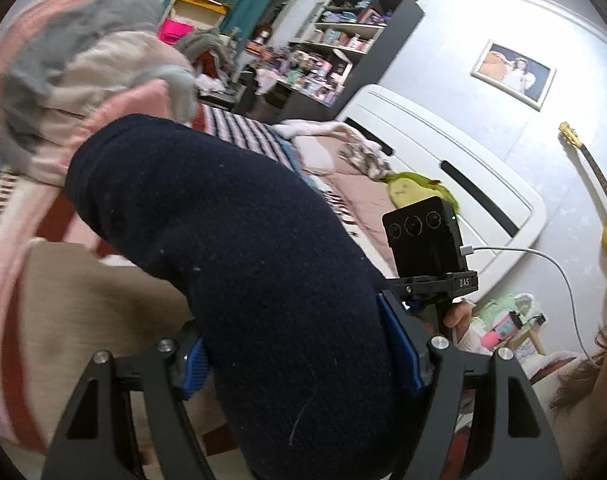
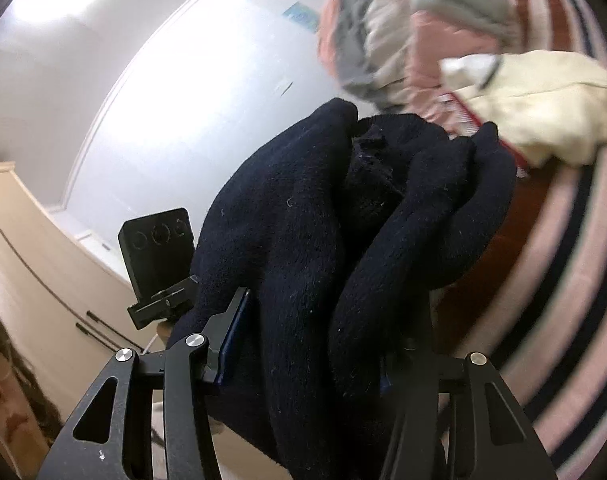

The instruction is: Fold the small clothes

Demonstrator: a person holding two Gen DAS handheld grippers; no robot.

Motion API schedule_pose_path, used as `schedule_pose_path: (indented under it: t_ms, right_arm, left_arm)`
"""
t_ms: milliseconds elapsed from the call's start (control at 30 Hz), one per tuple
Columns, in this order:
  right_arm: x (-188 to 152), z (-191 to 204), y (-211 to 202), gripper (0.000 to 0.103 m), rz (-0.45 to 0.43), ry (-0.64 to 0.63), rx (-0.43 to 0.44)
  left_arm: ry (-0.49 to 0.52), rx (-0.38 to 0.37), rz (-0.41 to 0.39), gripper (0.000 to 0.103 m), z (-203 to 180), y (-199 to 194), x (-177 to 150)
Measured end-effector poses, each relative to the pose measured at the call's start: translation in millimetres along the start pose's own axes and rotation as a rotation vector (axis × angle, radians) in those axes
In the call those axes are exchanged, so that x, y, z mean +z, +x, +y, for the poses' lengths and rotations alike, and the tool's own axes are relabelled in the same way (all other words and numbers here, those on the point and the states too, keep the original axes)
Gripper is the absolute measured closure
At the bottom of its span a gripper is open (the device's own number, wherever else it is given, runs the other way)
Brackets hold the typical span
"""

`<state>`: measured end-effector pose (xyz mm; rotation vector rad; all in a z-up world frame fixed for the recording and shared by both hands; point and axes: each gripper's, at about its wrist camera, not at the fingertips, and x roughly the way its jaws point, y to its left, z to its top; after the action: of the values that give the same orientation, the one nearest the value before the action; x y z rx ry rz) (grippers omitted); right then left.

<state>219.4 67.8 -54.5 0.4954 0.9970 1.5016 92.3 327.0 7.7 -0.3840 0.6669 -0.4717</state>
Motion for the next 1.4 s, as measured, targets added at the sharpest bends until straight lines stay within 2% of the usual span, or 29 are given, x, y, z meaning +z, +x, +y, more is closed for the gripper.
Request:
schedule_pose_path:
  t_ms: [133, 200, 500, 667, 800, 867, 1200, 1400]
  right_arm:
    - [16, 2, 48, 0.056, 0.038, -0.001, 0.032]
    - [13, 2, 59, 0.056, 0.05, 0.003, 0.045]
    - [13, -24, 109, 0.057, 0.113, 0.038, -0.007]
    - [12, -44, 130, 0.055, 0.158, 0.071, -0.033]
    - [12, -48, 133, 0.044, 0.165, 0.065, -0.066]
    - [11, -47, 133, 0.033, 0.164, 0.056, -0.099]
    - [20, -41, 117, 0.033, 0.169, 0.043, -0.144]
    - [20, -41, 92, 0.031, 0.142, 0.043, -0.198]
  left_arm:
    - [0.008, 0.06, -0.003, 0.031, 30, -27, 4]
    - [-0.002, 0.076, -0.001, 0.031, 50, -35, 6]
    - [-0.075, 0.093, 0.047, 0.03, 117, -19, 1]
    - [-0.087, 0.11, 0.051, 0.025, 135, -13, -5]
    - [-0.091, 0.14, 0.04, 0.017, 143, -14, -8]
    - [-0.085, 0.15, 0.034, 0.016, 144, -15, -8]
    - [-0.078, 0.195, 0.022, 0.015, 135, -18, 0]
    - [-0.067, 0.283, -0.035, 0.015, 127, -30, 8]
